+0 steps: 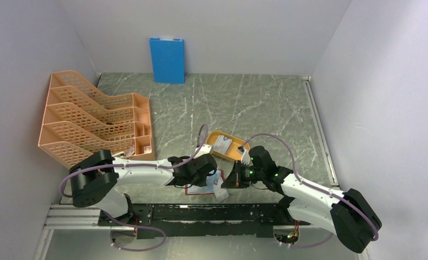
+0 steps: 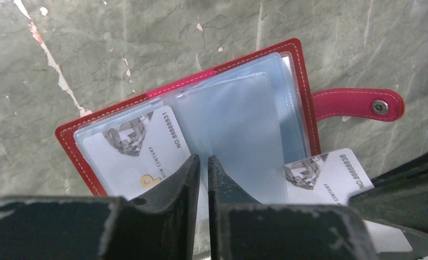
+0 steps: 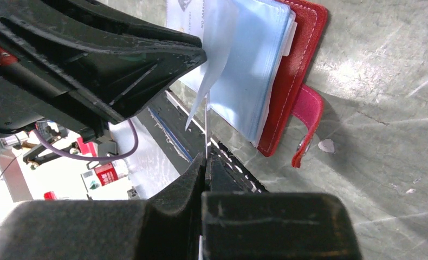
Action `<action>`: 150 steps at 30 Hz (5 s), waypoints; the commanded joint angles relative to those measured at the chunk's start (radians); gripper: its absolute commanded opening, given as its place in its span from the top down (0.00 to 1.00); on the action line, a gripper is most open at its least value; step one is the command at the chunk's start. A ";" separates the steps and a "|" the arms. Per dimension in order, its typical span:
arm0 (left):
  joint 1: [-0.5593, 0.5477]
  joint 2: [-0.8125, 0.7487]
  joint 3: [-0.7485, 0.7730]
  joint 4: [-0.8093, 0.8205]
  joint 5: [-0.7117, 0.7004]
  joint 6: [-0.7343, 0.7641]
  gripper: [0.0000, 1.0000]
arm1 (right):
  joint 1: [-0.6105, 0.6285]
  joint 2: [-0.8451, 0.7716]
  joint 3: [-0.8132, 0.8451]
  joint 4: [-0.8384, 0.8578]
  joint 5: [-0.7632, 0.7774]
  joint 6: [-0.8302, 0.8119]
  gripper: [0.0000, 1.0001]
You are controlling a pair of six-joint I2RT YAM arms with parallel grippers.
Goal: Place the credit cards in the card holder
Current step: Turn over the card slot in the card holder, then insert the credit card into the card holder.
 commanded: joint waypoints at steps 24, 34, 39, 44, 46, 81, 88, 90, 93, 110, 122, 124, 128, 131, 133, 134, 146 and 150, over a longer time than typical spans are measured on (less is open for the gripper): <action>0.015 -0.199 -0.021 -0.035 -0.021 -0.014 0.45 | 0.100 0.127 0.087 0.128 0.036 0.038 1.00; 0.020 -0.164 -0.015 -0.053 -0.032 -0.018 0.65 | 0.115 0.130 0.094 0.119 0.049 0.034 1.00; 0.023 -0.147 -0.018 -0.060 -0.037 -0.017 0.85 | 0.116 0.122 0.088 0.114 0.053 0.035 1.00; 0.025 -0.149 -0.024 -0.095 -0.073 -0.036 0.95 | 0.116 0.114 0.090 0.085 0.082 0.029 1.00; 0.025 -0.162 -0.032 -0.109 -0.097 -0.043 0.95 | 0.116 0.111 0.094 0.064 0.105 0.023 1.00; 0.033 -0.256 -0.145 -0.257 -0.199 -0.153 0.64 | 0.183 0.370 0.188 0.242 0.149 0.075 1.00; 0.036 -0.306 -0.184 -0.274 -0.221 -0.190 0.65 | 0.185 0.386 0.180 0.263 0.147 0.086 1.00; 0.038 -0.312 -0.192 -0.275 -0.221 -0.193 0.65 | 0.187 0.391 0.180 0.272 0.144 0.088 1.00; 0.043 -0.309 -0.202 -0.275 -0.213 -0.199 0.66 | 0.187 0.399 0.178 0.289 0.138 0.093 1.00; 0.044 -0.315 -0.281 -0.173 -0.122 -0.209 0.71 | 0.189 0.448 0.170 0.377 0.208 0.136 1.00; 0.044 -0.349 -0.331 -0.115 -0.067 -0.210 0.75 | 0.209 0.509 0.148 0.457 0.270 0.200 1.00; 0.044 -0.354 -0.341 -0.107 -0.059 -0.212 0.76 | 0.215 0.514 0.137 0.474 0.283 0.215 1.00; 0.044 -0.369 -0.361 -0.097 -0.045 -0.217 0.77 | 0.228 0.519 0.117 0.497 0.317 0.240 1.00; 0.044 -0.381 -0.373 -0.092 -0.039 -0.218 0.77 | 0.236 0.522 0.104 0.511 0.337 0.253 1.00; 0.044 -0.386 -0.380 -0.087 -0.035 -0.218 0.78 | 0.240 0.527 0.097 0.517 0.349 0.262 1.00; 0.044 -0.388 -0.382 -0.087 -0.034 -0.218 0.78 | 0.242 0.527 0.092 0.522 0.356 0.267 1.00; 0.044 -0.393 -0.392 -0.082 -0.027 -0.221 0.79 | 0.246 0.499 0.052 0.525 0.433 0.298 1.00; 0.044 -0.388 -0.392 -0.080 -0.025 -0.218 0.79 | 0.248 0.502 0.048 0.530 0.442 0.302 1.00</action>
